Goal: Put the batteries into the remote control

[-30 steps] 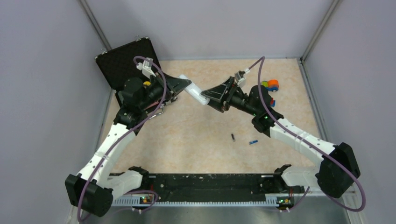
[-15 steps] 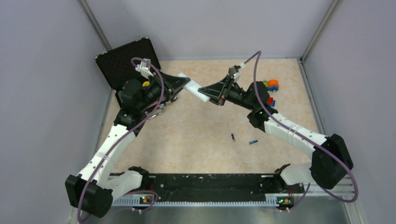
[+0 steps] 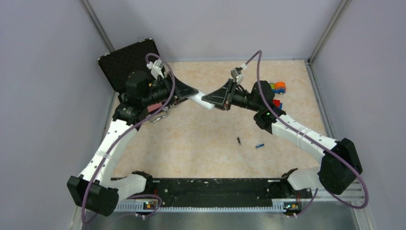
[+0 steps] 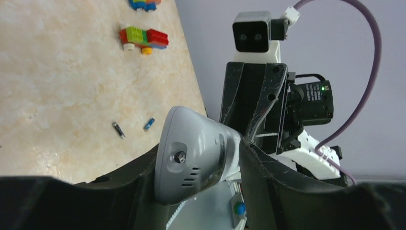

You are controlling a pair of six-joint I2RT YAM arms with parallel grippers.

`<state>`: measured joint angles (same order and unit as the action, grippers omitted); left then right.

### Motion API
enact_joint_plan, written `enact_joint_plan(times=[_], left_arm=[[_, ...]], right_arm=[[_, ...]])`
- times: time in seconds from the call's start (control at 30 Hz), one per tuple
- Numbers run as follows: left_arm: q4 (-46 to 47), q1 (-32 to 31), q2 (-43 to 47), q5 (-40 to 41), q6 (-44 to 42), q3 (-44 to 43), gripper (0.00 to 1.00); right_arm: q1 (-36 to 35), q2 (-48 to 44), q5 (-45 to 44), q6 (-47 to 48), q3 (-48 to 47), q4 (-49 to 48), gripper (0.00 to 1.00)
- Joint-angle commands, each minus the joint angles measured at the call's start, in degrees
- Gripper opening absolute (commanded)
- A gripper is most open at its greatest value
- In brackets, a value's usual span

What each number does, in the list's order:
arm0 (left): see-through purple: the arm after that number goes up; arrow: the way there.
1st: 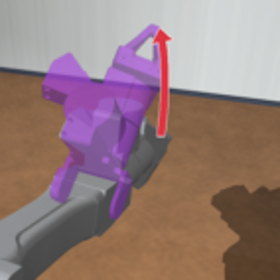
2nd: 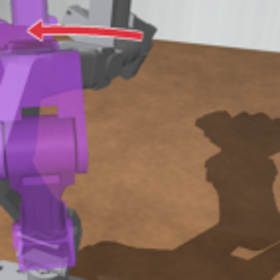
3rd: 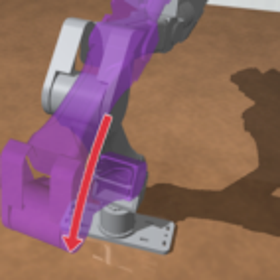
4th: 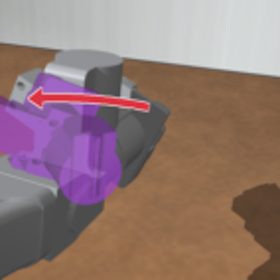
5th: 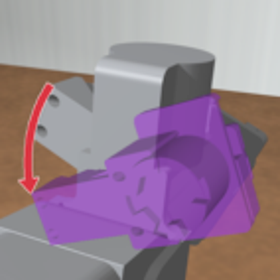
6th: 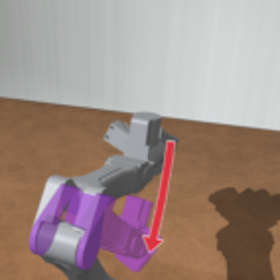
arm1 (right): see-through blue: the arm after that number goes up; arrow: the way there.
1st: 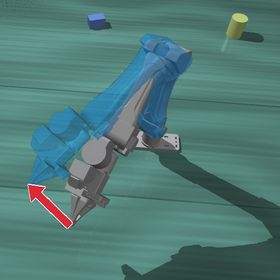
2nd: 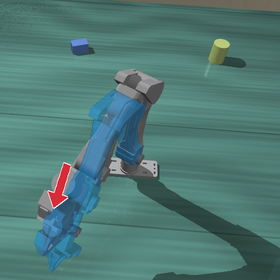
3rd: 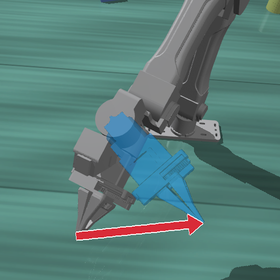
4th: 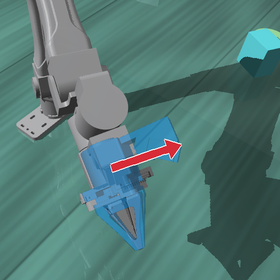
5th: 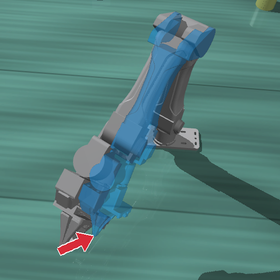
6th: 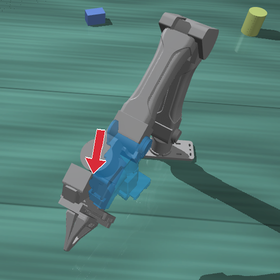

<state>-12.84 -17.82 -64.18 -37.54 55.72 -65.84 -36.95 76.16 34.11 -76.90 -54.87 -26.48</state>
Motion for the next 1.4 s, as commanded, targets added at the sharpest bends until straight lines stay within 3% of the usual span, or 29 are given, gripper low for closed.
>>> enact_joint_plan(times=[0.0, 0.23, 0.3, 0.43, 0.57, 0.63, 0.8, 0.97, 1.13, 1.2, 1.37], left_arm=[[-0.3, 1.5, 0.0, -9.5, -1.2, -1.9, 0.51], [0.9, 2.9, 0.6, -12.0, 0.3, -1.6, 0.15], [2.9, 2.9, 0.5, -12.4, 1.1, -0.9, 0.00], [3.5, 2.9, 0.4, -11.3, 0.0, -0.5, 0.00], [0.4, 2.9, 1.0, -7.9, -6.6, -0.8, 0.00], [-0.8, 2.9, 1.1, -5.7, -10.3, -0.9, 0.00], [-3.3, 2.9, 1.3, -0.1, -15.7, -0.5, 0.00], [-2.9, 2.9, 0.8, 4.3, -17.2, 1.9, 0.00], [0.3, 2.7, 1.1, 4.2, -16.1, 4.6, 0.00], [0.4, 2.7, 0.9, 4.1, -15.9, 4.8, 0.00], [0.9, 2.7, 1.2, 4.0, -14.7, 5.6, 0.00]], right_arm=[[0.3, -1.6, 3.1, 3.2, -2.8, 1.9, 0.00], [0.9, -0.7, 4.4, 3.4, -4.1, 3.6, 0.00], [1.0, -0.3, 4.3, 3.6, -4.7, 5.0, 0.15], [1.0, -0.7, 2.5, 5.2, -6.0, 8.8, 0.53], [1.6, -2.4, -1.7, 9.3, -7.3, 17.4, 0.69], [1.6, -3.2, -4.9, 11.9, -8.1, 22.6, 0.72], [1.6, -5.1, -14.5, 17.4, -9.3, 34.1, 0.73], [1.5, -5.5, -17.2, 19.2, -10.1, 35.7, 0.61], [0.3, -3.8, -15.6, 18.2, -10.1, 33.7, 0.32], [-0.2, -3.0, -15.2, 17.5, -10.1, 32.5, 0.31], [-0.5, -1.0, -13.1, 15.3, -9.6, 29.9, 0.41]])
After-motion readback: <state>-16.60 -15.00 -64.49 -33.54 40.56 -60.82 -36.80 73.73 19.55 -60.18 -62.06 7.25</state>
